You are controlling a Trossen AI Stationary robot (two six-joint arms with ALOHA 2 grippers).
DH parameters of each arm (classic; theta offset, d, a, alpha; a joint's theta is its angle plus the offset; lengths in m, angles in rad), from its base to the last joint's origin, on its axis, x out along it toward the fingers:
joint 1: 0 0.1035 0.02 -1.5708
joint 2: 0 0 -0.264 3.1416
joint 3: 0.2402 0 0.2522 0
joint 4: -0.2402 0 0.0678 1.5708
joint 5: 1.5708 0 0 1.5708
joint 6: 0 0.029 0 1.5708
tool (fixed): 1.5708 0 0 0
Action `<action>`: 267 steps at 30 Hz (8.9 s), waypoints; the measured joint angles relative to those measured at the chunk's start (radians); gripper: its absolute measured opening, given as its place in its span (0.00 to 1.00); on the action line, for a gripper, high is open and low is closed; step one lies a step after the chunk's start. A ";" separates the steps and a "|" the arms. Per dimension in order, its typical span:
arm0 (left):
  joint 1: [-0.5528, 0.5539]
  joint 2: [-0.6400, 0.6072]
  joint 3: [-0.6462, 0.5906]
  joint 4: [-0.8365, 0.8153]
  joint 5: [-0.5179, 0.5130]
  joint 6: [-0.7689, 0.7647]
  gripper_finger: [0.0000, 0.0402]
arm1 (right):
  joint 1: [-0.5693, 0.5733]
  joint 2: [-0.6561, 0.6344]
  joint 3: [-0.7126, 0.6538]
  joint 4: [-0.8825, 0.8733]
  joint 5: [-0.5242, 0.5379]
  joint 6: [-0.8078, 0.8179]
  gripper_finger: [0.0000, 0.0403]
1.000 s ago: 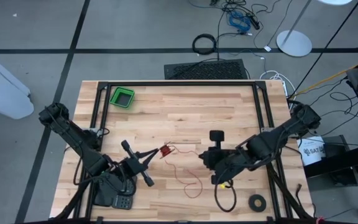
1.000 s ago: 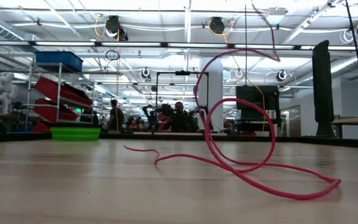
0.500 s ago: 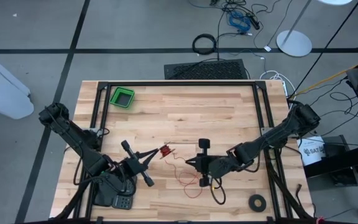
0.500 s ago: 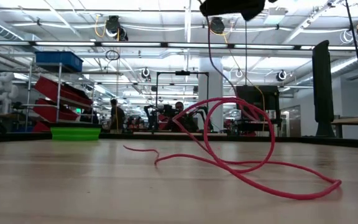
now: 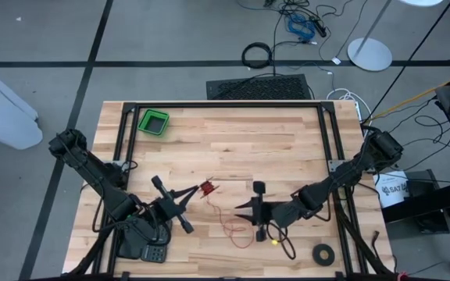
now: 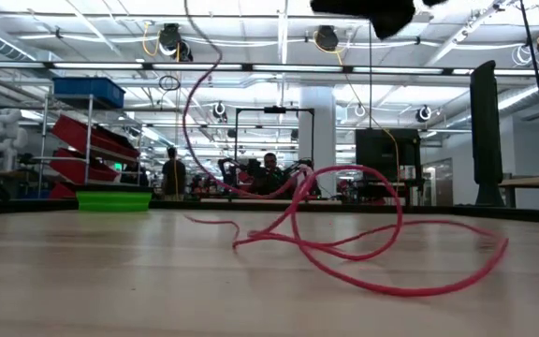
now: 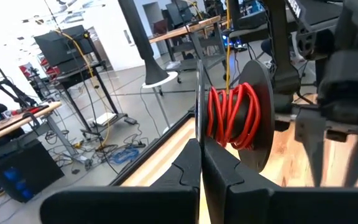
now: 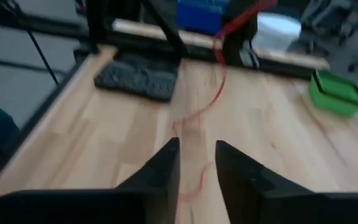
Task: Coil cords
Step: Uncoil the red wire from the spool
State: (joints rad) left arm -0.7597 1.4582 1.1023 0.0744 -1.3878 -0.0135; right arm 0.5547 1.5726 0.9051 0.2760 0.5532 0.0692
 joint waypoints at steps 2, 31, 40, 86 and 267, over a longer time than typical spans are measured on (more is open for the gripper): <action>0.000 0.000 0.000 0.000 0.000 0.000 0.01 | 0.005 0.000 0.000 0.068 0.000 -0.040 0.28; 0.002 0.000 0.000 -0.004 -0.008 -0.001 0.01 | -0.130 0.289 0.098 0.689 -0.002 -0.291 0.58; 0.002 0.000 0.000 -0.004 -0.008 0.000 0.01 | -0.142 0.351 0.206 0.622 0.004 -0.266 0.45; 0.001 0.000 0.000 -0.004 -0.008 -0.005 0.01 | -0.142 0.357 0.216 0.536 0.004 -0.220 0.21; 0.021 0.000 0.000 0.126 0.032 0.045 0.01 | -0.142 0.240 0.070 0.769 0.051 -0.279 0.29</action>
State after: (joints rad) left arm -0.7387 1.4586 1.1023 0.2005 -1.3560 0.0319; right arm 0.4126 1.8122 0.9752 1.0448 0.6044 -0.2096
